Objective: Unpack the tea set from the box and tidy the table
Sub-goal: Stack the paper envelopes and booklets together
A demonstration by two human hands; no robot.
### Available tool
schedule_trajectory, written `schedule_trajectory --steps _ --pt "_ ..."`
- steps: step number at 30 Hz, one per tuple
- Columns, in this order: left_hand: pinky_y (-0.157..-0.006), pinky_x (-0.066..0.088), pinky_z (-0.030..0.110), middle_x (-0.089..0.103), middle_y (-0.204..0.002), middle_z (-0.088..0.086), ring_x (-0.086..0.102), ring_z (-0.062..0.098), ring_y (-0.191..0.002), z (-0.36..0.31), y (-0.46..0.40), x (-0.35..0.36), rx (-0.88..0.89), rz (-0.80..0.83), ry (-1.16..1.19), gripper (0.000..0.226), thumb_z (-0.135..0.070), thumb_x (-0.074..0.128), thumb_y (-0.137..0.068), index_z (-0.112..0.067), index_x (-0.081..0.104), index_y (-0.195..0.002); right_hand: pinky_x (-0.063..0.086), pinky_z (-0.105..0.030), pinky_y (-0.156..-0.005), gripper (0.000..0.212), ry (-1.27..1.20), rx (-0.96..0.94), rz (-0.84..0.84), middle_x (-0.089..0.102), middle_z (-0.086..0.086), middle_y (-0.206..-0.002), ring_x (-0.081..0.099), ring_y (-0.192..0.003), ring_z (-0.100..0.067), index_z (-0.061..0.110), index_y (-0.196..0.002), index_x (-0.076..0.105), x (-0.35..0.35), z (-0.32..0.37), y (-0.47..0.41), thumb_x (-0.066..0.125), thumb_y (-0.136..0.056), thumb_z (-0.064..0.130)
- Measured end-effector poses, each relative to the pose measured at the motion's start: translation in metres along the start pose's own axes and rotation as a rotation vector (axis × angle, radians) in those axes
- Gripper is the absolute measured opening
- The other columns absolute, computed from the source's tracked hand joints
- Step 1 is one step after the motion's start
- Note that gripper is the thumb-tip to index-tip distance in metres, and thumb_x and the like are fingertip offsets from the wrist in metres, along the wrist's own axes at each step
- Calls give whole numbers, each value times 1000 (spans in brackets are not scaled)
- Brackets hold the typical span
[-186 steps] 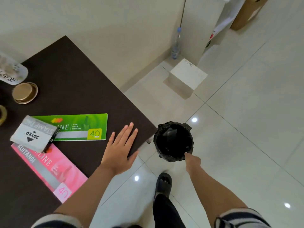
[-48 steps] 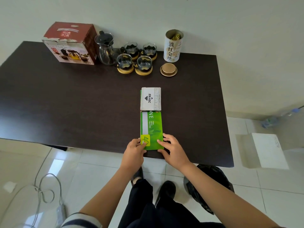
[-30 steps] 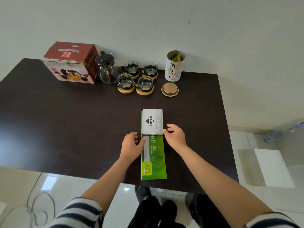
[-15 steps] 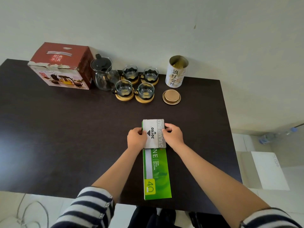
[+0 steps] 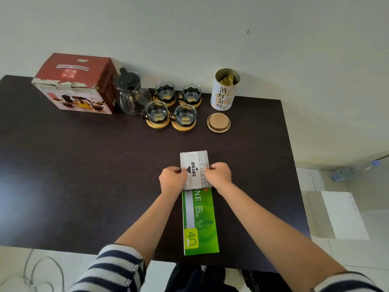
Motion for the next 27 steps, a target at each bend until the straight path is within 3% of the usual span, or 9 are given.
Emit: schedule_trajectory --steps 3,6,9,11,14,16,19,25,27 --pt "-65 46 27 63 -69 -2 60 16 -73 -1 -2 -1 -4 10 2 17 -28 64 -85 -14 71 -79 53 -33 -64 22 -157 108 41 73 -17 -91 70 -82 -27 -6 -93 70 3 -4 -2 60 -82 10" --pt "-67 52 30 63 -65 -3 62 18 -71 1 -6 -2 -18 22 9 18 -28 65 -84 -17 68 -71 56 -38 -73 23 -267 199 93 71 -16 -97 68 -85 -26 -4 -100 67 4 -5 -3 66 -81 8" --pt "-72 57 38 66 -68 0 65 22 -75 4 -8 -2 -35 29 41 20 -28 65 -83 -20 66 -65 45 -30 -56 23 -277 225 135 67 -9 -99 62 -85 -20 3 -104 63 4 1 0 67 -81 9" --pt "-73 57 40 66 -69 1 66 24 -76 7 -9 -2 -49 30 59 21 -27 65 -83 -20 65 -63 43 -28 -54 24 -287 223 143 68 -11 -100 64 -85 -21 3 -105 62 6 3 0 64 -82 8" --pt "-77 57 43 67 -74 1 66 23 -80 10 -10 -2 -76 35 102 16 -27 64 -84 -20 65 -70 56 -37 -71 15 -334 204 171 69 -13 -99 67 -86 -24 6 -98 60 11 6 -1 62 -83 5" --pt "-79 56 43 67 -80 3 65 24 -84 11 -10 0 -95 39 121 11 -26 62 -86 -17 65 -79 57 -42 -81 14 -334 177 175 68 -12 -99 67 -89 -24 10 -93 59 10 6 -2 66 -82 8" --pt "-77 55 39 66 -87 5 62 22 -81 3 -7 6 -91 37 148 16 -27 61 -87 -13 63 -95 56 -41 -82 17 -389 187 160 67 -11 -97 67 -89 -23 12 -93 56 -1 2 -2 68 -82 9" --pt "-82 55 43 68 -93 3 64 23 -89 -62 -9 44 8 63 125 23 -35 63 -84 -15 65 -94 58 -49 -79 6 -516 176 84 71 -15 -89 71 -83 -27 6 -87 63 -65 8 -27 66 -83 4" --pt "-84 53 39 69 -90 2 64 22 -89 -96 -7 62 91 59 99 22 -33 63 -85 -14 67 -93 59 -50 -76 13 -547 170 45 71 -17 -89 71 -81 -29 2 -93 65 -93 12 -41 68 -80 2"
Point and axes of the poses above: each hand's wrist, its own y-axis away from the middle knuckle, its own x-axis out of the palm, z = x × y, the point moved 6 cm from there along -y, towards the middle knuckle
